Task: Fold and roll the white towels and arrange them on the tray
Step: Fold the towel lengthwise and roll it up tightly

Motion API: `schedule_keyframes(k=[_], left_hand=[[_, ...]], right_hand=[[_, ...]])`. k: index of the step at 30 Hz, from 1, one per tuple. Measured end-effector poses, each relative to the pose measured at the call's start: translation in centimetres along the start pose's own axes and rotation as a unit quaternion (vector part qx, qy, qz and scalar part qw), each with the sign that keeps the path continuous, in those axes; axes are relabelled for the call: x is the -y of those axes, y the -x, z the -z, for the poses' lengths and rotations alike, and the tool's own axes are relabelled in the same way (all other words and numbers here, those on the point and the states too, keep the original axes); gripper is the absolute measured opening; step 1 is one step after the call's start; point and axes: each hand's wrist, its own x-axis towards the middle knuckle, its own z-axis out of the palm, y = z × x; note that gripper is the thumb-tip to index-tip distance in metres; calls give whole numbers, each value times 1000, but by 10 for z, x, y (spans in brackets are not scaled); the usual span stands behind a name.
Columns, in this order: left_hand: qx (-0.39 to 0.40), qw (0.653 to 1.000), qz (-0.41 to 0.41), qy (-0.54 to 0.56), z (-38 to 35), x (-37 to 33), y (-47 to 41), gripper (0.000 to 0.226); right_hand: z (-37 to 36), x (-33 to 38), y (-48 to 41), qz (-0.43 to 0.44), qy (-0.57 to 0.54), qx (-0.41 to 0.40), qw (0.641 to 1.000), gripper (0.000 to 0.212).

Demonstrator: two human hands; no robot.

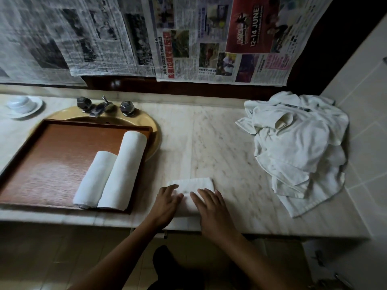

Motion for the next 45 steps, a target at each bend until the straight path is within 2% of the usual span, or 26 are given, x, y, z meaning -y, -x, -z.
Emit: schedule_keyframes(k=[5, 8, 13, 15, 20, 25, 30, 36, 39, 42, 45], left_hand=[[-61, 997, 29, 25, -2, -3, 16, 53], [-78, 996, 32, 19, -3, -5, 18, 58], [-80, 996, 30, 0, 0, -5, 6, 47], [-73, 997, 41, -4, 5, -6, -1, 44], [-74, 996, 57, 9, 12, -9, -8, 40], [-73, 993, 73, 62, 12, -6, 3, 44], [-61, 984, 112, 123, 15, 15, 20, 50], [-33, 966, 157, 201, 12, 13, 42, 48], [-46, 956, 169, 236, 11, 9, 46, 48], [-63, 955, 183, 224, 10, 9, 47, 48], [-27, 924, 227, 305, 11, 6, 48, 46]], right_hand=[[12, -11, -30, 5, 46, 65, 997, 97], [23, -15, -47, 1, 51, 110, 993, 94], [35, -15, -71, -5, 51, 162, 986, 93], [37, -14, -71, -6, 54, 163, 985, 95], [23, 1, -46, 51, 45, 60, 996, 94], [15, -1, -50, 46, 49, 54, 996, 101], [27, 0, -64, 40, 28, 86, 995, 93], [33, 7, -56, 67, 48, 199, 977, 96], [31, 7, -62, 79, 83, 203, 972, 100], [31, 10, -70, 64, 82, 200, 974, 89], [35, 13, -71, 41, 46, 218, 974, 83]])
